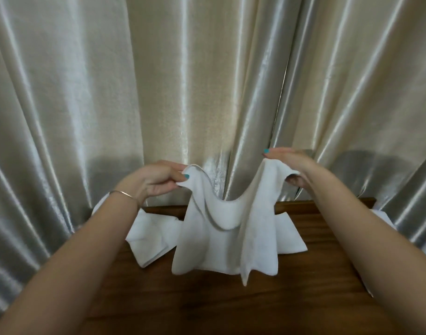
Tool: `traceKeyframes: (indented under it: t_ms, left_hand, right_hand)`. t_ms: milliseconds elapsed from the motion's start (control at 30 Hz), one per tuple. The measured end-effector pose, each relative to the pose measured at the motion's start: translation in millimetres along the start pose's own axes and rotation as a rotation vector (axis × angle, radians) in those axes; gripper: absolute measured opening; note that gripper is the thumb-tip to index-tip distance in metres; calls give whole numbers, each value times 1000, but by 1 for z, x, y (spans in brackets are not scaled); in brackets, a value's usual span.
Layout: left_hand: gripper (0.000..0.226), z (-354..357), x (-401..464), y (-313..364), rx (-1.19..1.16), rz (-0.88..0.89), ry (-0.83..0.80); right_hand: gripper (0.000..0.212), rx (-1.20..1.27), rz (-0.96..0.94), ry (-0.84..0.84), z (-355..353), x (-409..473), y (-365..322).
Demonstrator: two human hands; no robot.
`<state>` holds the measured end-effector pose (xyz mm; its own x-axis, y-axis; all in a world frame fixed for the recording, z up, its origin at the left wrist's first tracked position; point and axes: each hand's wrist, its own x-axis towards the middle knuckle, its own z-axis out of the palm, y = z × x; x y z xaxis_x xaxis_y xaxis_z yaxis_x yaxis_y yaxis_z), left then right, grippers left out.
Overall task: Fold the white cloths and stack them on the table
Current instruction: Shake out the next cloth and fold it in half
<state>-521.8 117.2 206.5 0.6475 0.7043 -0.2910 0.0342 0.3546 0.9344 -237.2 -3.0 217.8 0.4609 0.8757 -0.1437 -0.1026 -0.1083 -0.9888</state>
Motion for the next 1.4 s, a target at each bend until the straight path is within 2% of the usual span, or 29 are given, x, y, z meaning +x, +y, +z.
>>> traceKeyframes:
  t_ms: [100, 200, 267, 400, 600, 767, 833, 933, 1033, 1167, 1267, 1333, 1400]
  left_hand:
    - [29, 21, 17, -15, -102, 99, 75]
    - [24, 38, 30, -25, -279, 132, 82]
    - [24, 47, 33, -28, -400, 151, 82]
    - [16, 59, 33, -28, -555, 187, 79]
    - [29, 70, 22, -30, -354, 199, -80]
    - [37, 68, 17, -32, -386, 154, -45]
    - [40, 66, 18, -29, -378, 131, -22]
    - [44, 64, 18, -26, -379, 118, 4]
    - [35, 65, 19, -26, -399, 105, -26]
    - [15, 68, 22, -24, -398, 94, -90]
    - [26, 65, 23, -23, -368, 123, -74]
    - [33, 64, 23, -23, -359, 149, -71]
    - [32, 64, 23, -23, -375, 167, -62]
  right_hand:
    - [15, 188, 20, -126, 23, -14, 5]
    - [38, 397, 61, -344, 39, -27, 7]
    - [45, 321, -4, -366, 45, -27, 10]
    - [33, -110, -247, -219, 51, -23, 19]
    - [40, -255, -421, -44, 74, -24, 31]
    - [46, -422, -523, 163, 90, -24, 41]
    - [48, -616, -560, 243, 96, -29, 45]
    - [41, -815, -755, 391, 103, -34, 50]
    - [18, -689, -894, 264, 104, -36, 46]
    - [5, -671, -1055, 164, 105, -36, 46]
    - [4, -567, -981, 126, 100, -33, 44]
    - [15, -464, -880, 100, 97, -33, 42]
    - [25, -374, -797, 67, 95, -31, 39]
